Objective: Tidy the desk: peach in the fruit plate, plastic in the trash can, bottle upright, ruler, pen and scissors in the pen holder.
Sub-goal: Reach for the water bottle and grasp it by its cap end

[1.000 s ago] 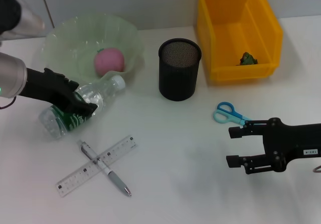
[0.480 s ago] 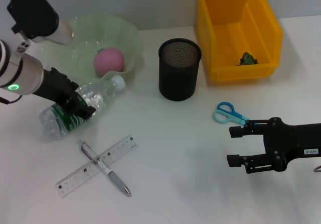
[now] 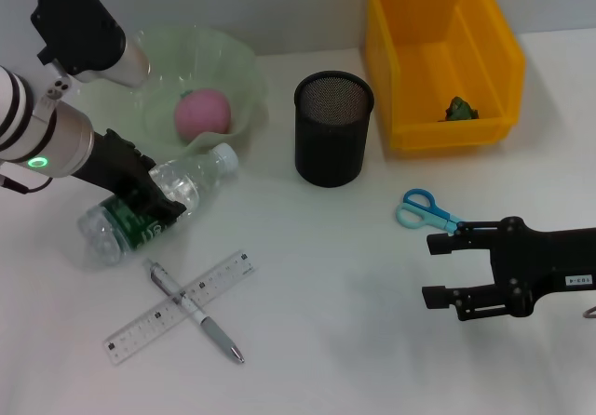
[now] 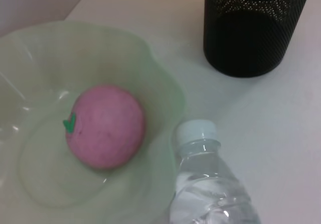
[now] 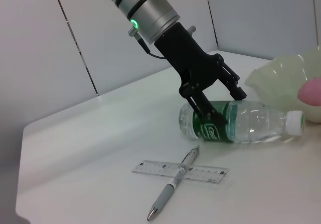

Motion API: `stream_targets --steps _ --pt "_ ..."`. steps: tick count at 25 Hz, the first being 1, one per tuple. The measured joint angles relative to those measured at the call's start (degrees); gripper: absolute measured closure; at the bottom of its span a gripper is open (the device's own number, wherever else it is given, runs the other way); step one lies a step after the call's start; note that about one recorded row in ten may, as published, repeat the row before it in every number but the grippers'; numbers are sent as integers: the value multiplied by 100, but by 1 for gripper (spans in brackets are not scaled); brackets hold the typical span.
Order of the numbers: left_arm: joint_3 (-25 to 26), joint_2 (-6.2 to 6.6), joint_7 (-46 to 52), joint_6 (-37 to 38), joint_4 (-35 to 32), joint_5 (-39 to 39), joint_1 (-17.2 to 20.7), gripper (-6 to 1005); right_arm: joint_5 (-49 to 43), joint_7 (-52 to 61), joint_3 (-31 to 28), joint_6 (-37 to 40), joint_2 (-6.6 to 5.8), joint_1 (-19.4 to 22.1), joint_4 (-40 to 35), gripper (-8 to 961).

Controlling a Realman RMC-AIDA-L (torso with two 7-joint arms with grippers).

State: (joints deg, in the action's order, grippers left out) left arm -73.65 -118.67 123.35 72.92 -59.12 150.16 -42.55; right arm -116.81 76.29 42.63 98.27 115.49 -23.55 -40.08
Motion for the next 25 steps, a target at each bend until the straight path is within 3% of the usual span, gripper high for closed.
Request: stream_targets --steps 25 --pt "-673 -31 -48 -350 158 -494 -126 264 0 0 0 -1 18 0 -4 185"
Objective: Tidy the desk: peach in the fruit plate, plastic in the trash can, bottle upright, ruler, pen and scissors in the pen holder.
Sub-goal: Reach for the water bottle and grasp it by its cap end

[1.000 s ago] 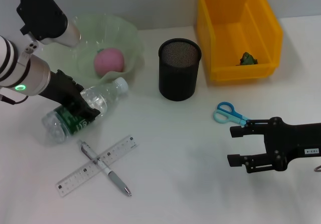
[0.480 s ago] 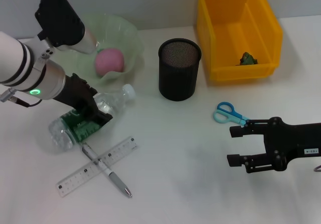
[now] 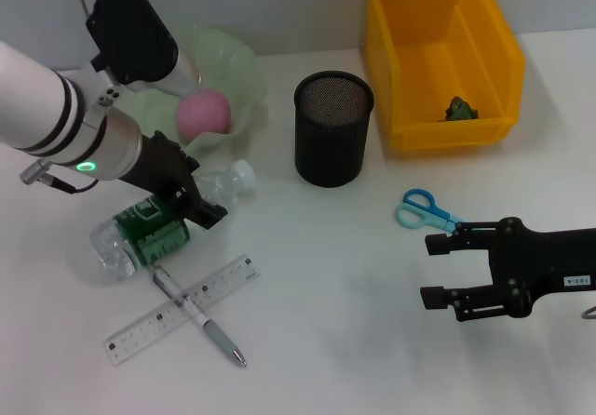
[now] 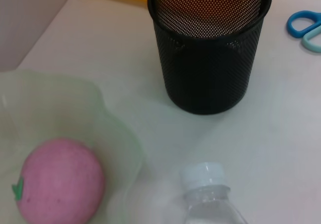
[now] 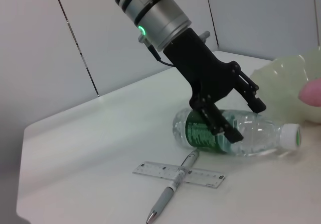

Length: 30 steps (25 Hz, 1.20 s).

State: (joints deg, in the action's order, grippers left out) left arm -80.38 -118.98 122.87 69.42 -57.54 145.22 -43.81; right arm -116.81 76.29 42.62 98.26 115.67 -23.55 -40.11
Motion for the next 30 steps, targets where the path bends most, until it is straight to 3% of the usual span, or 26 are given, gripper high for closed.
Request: stream_targets --steps 30 --pt "-540 -11 -79 -1195 858 -651 -294 284 0 0 0 -70 11 0 -29 186"
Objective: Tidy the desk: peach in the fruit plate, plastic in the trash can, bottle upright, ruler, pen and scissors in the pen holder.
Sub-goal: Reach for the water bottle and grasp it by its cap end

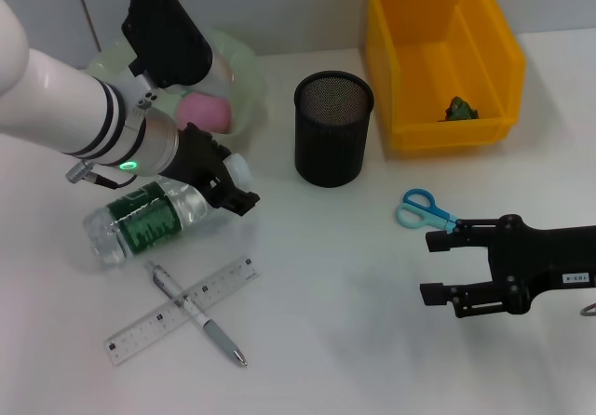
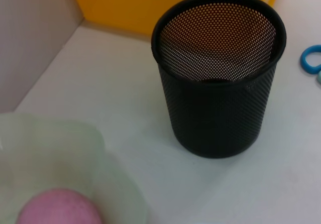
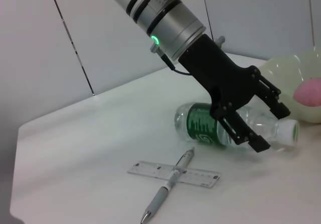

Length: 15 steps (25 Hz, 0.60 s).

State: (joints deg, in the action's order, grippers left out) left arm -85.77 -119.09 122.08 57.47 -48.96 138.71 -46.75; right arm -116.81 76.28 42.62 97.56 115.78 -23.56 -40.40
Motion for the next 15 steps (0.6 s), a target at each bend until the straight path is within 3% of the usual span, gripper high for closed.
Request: stream_targets --steps 15 --pt "-362 0 40 -439 211 -32 -16 293 7 -28 0 0 15 -18 9 186"
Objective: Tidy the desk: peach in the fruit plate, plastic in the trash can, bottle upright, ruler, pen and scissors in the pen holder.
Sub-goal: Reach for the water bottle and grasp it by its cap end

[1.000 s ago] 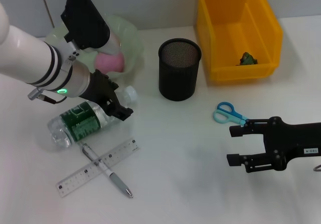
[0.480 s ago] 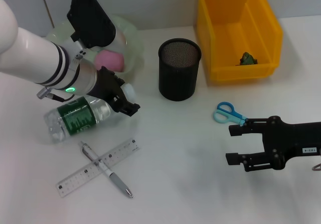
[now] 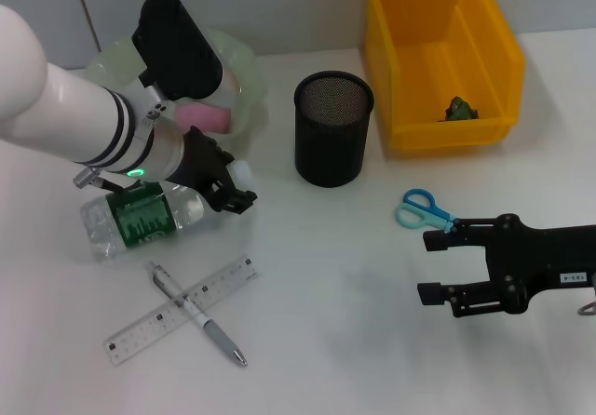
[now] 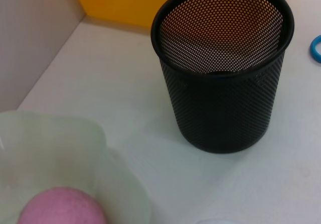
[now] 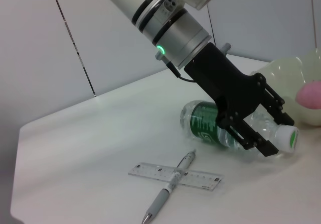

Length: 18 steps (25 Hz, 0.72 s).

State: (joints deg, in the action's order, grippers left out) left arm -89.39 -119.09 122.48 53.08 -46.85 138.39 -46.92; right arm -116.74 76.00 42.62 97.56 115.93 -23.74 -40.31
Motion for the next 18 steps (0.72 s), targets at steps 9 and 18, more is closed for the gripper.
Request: stream_targets --steps 9,18 --pt "-155 0 11 -40 8 114 15 456 3 4 0 0 9 -20 -8 186" --pt "-248 2 81 -79 -122 163 68 564 3 20 0 0 9 -35 -21 187"
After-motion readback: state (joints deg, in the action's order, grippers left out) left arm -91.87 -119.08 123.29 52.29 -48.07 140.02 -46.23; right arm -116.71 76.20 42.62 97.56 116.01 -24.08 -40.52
